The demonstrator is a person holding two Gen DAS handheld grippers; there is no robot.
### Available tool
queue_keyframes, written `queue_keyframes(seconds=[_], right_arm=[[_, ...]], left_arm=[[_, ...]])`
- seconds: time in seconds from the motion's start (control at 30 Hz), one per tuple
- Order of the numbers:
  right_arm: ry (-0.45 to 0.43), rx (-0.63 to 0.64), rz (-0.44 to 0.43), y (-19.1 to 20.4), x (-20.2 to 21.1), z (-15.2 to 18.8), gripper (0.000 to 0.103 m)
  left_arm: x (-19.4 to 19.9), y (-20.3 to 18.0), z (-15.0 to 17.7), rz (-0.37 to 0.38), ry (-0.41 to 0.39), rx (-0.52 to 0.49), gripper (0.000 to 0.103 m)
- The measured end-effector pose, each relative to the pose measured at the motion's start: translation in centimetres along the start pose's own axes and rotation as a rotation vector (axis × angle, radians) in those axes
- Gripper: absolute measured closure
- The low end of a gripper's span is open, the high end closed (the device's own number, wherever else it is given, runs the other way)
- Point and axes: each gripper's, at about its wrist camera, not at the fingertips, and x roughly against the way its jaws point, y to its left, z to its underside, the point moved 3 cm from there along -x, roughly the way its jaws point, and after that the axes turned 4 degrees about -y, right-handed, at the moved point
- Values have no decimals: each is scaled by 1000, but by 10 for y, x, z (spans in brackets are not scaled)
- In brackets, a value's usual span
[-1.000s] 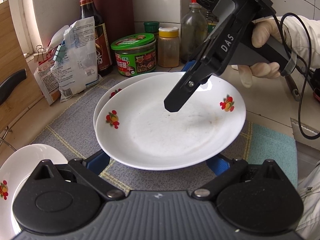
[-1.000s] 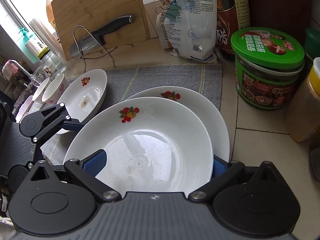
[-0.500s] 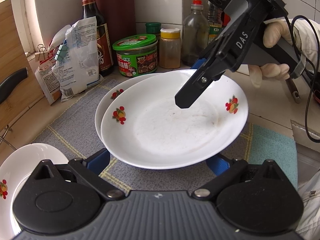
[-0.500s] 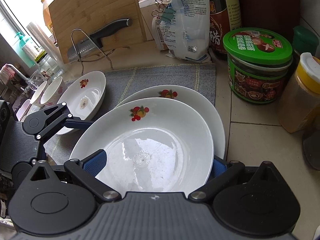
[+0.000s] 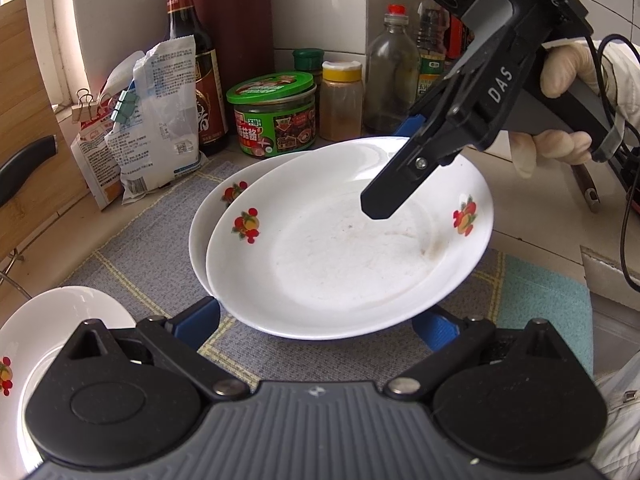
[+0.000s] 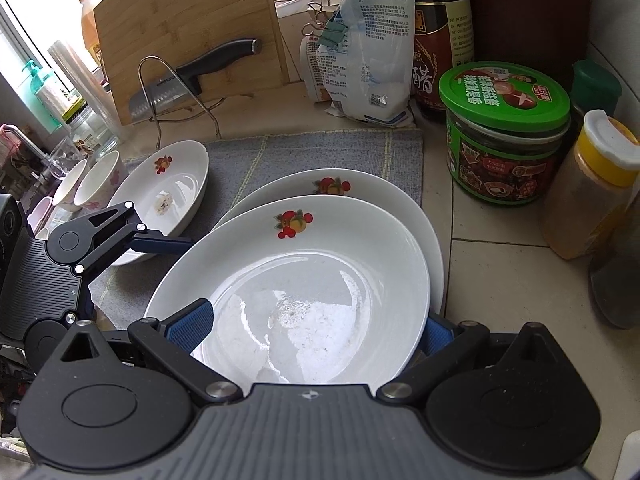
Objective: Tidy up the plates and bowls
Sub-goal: 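Lower the held plate onto the placed plate with the right tool, then open both tools and release the plate onto the plate stack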
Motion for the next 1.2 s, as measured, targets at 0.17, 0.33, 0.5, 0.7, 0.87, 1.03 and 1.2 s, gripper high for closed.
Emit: queue_keyframes(seconds=[0.17,0.33,0.5,0.7,0.87,1.03,1.2], right_arm=[[0,-5,11,1,0,0,0],[4,-3,31,3,1,1,0],[11,11,53,6,2,1,0],[13,13,74,7,4,3,0],[21,27,92,11,5,4,0],[28,36,111,13,7,8,0],[36,30,123,12,8,12,0]], left_arm=[[3,0,0,8,-4,9,2],[4,-1,0,5,-7,7,2],[6,-1,0,8,-16,7,2],[7,-2,-1,7,-25,2,2],[8,-3,-2,6,-32,3,2],[8,-4,-1,4,-33,10,2],[11,-4,-2,3,-41,17,2]])
